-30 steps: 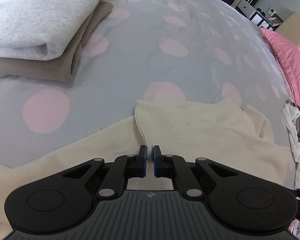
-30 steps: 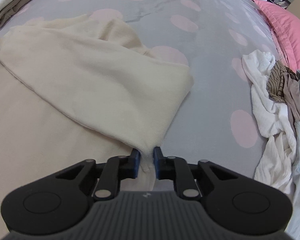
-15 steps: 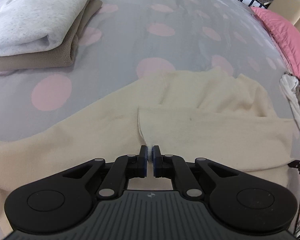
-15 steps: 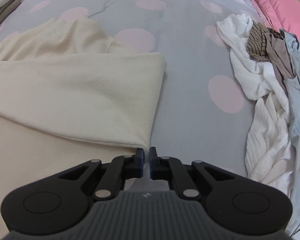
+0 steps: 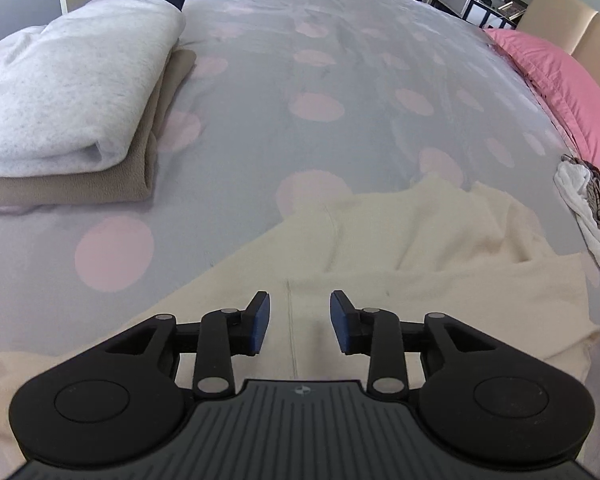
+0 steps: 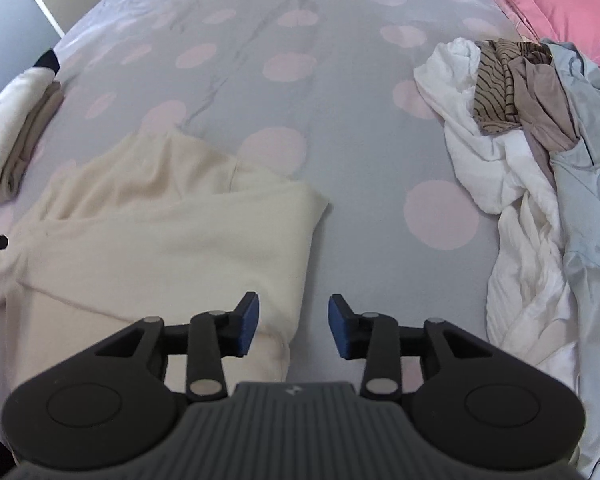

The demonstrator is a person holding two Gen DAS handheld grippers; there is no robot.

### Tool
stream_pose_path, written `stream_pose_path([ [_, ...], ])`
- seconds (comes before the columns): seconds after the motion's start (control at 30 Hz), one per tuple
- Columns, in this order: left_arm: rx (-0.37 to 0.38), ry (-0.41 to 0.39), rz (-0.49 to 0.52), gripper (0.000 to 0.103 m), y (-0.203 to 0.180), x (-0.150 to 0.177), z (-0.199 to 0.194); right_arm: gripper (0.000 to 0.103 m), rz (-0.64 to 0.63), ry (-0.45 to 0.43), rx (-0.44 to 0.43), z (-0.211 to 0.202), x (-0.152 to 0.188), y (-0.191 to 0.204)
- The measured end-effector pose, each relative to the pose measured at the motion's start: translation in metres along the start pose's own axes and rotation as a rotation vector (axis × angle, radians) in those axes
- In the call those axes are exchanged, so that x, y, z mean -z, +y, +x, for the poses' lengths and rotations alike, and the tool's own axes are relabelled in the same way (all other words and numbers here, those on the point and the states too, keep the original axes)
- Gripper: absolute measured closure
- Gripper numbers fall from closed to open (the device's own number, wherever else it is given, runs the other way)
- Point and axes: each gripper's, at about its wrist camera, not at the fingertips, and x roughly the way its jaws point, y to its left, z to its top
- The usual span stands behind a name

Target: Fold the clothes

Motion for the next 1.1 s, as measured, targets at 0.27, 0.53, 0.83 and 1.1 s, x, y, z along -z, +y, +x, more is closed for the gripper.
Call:
stream_pose_path([
  [0.27, -0.005, -0.015, -0.028, 0.059, 0.000, -0.022, 0.041, 0.055, 0.245, -0.045, -0.035, 0.023, -0.037, -0.034],
  [0.53, 0.061, -0.019, -0.062, 0.059, -0.017, -0.034, 0.080, 0.055, 0.322, -0.058, -0.033, 0.062, -0.067, -0.034],
  [0.83, 0.040, -0.035, -0.047, 0.095, -0.024, -0.030, 0.088, 0.079, 0.293, 0.044, -0.018, 0.112, -0.078, -0.018],
  [1.1, -0.049, -0.147, 0.001, 0.101, -0.030, -0.031, 0.067, 0.098, 0.220, -0.113, 0.166, 0.088, -0.085, -0.009],
])
